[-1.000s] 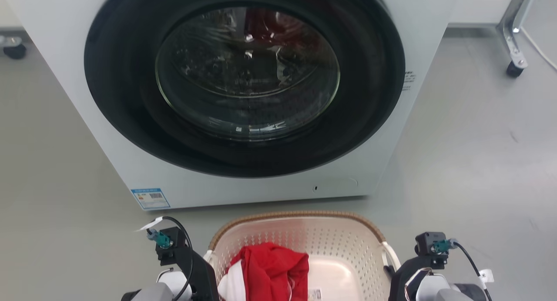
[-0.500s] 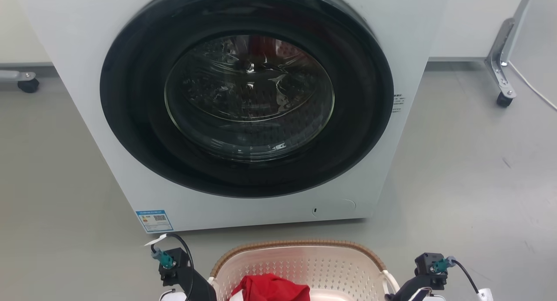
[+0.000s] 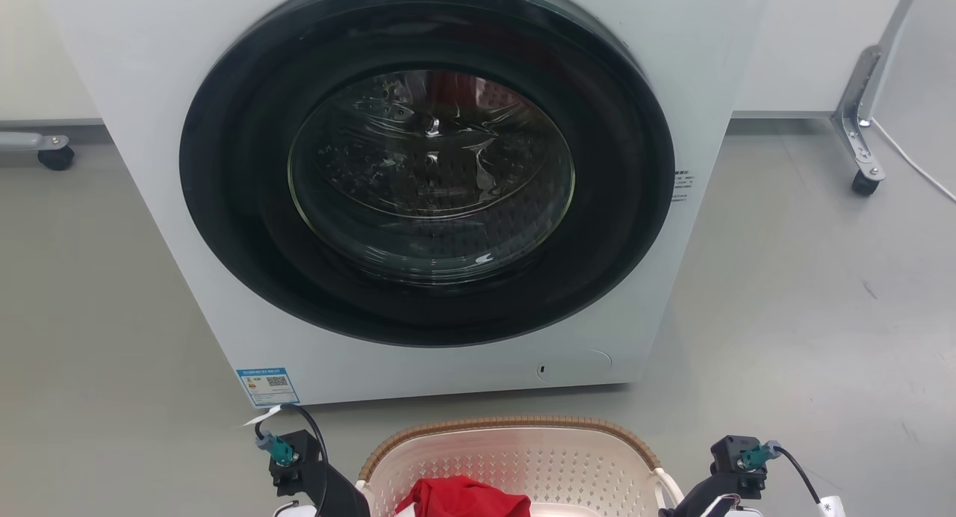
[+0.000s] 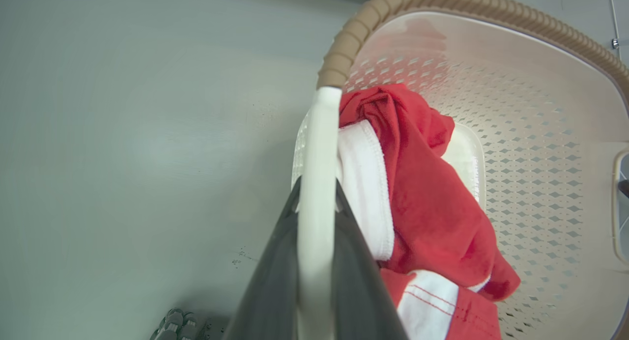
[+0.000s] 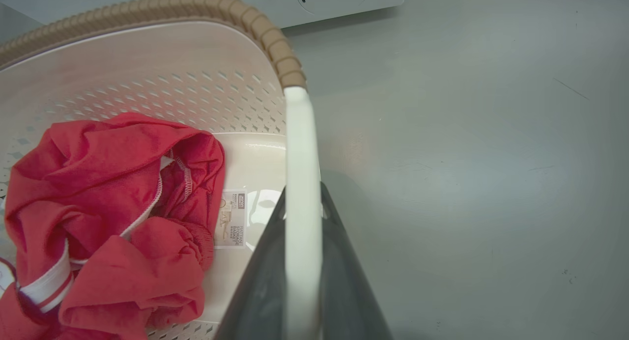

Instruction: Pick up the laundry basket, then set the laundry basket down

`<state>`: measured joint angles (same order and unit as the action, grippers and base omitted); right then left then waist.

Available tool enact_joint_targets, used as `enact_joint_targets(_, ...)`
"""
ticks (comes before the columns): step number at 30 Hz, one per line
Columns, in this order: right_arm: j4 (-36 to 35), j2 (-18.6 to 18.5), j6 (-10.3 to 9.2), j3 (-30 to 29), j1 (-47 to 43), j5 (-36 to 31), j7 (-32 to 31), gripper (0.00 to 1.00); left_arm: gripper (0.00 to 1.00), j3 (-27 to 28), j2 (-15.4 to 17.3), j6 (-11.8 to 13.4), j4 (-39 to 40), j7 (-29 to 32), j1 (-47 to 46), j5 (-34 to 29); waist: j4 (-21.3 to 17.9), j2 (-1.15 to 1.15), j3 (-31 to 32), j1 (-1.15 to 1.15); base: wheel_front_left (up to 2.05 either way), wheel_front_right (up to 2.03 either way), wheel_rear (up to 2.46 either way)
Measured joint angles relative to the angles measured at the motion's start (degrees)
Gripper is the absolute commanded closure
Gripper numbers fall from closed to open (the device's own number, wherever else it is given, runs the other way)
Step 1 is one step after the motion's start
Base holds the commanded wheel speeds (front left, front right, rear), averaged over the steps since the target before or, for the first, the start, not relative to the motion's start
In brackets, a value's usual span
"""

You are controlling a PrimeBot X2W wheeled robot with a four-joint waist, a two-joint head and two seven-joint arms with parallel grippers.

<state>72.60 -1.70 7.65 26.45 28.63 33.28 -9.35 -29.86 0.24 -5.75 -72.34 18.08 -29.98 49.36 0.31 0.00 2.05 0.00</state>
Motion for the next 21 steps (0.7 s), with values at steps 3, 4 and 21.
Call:
enact_joint_targets(3, -0.10, 0.00, 0.00, 0.15, 0.00, 0.09, -0.18, 1.00, 1.00, -0.10, 0.00, 0.21, -0.01, -0.02, 0.03, 0.21, -0.06, 0.01, 0.15, 0.00, 0.00, 0.00, 0.00)
enact_joint_targets(4, -0.11, 0.00, 0.00, 0.18, 0.00, 0.18, -0.21, 1.00, 1.00, -0.15, 0.00, 0.21, -0.01, -0.02, 0.04, 0.36, -0.08, 0.01, 0.17, 0.00, 0.00, 0.00, 0.00)
enact_joint_targets(21, -0.34, 0.00, 0.00, 0.57, 0.00, 2.11, -0.69, 1.00, 1.00, -0.58, 0.03, 0.70, -0.15, -0.53, 0.21, 1.02, -0.18, 0.01, -0.04, 0.00, 0.00, 0.00, 0.00)
